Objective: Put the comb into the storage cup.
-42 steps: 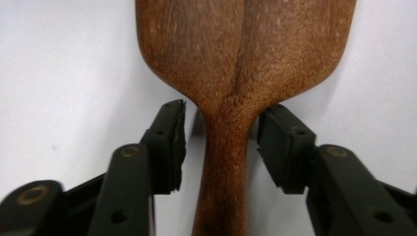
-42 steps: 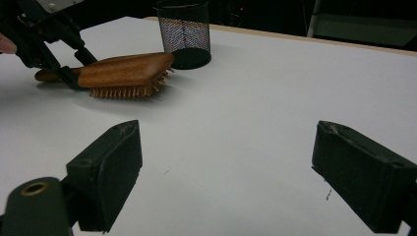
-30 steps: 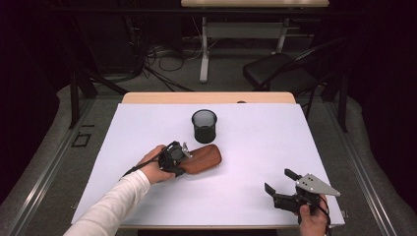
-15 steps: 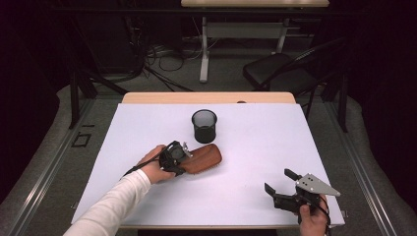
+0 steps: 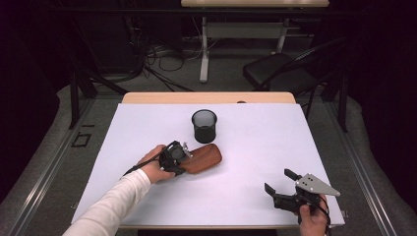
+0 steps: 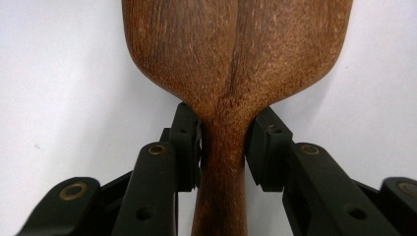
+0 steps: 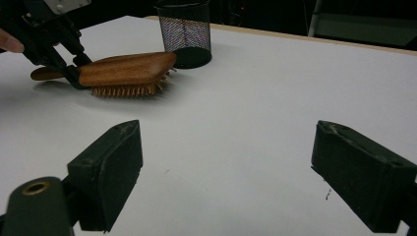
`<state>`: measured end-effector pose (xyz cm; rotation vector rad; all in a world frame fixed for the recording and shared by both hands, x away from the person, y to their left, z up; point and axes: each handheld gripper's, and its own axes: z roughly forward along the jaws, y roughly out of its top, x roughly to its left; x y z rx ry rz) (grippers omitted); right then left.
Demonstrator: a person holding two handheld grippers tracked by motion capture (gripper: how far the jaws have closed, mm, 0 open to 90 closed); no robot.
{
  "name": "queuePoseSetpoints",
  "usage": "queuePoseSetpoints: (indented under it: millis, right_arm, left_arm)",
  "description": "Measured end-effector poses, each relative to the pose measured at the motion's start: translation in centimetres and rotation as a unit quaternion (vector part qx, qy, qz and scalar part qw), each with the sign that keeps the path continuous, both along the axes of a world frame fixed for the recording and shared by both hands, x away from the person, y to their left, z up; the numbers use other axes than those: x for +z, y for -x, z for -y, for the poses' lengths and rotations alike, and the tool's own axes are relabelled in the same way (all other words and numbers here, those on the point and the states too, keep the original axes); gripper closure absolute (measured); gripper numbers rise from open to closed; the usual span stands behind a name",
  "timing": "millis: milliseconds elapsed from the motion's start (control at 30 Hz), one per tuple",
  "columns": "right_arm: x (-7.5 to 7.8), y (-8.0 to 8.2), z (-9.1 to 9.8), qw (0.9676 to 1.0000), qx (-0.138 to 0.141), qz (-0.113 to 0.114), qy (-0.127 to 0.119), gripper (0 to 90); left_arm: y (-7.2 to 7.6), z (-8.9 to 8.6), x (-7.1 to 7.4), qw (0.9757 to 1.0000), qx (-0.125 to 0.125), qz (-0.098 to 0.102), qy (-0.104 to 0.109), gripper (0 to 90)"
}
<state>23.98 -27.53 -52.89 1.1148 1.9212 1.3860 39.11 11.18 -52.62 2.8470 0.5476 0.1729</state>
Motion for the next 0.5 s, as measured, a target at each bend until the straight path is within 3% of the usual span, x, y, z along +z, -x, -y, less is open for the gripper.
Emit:
queuePoseSetpoints:
  millis: [500]
  right_arm:
    - [0.00,0.00,0.01,1.0000,0.000,0.000,0.000,11.9]
  left_arm:
    - [0.03,0.00,-0.01,1.0000,0.000,-0.002,-0.001,69.7]
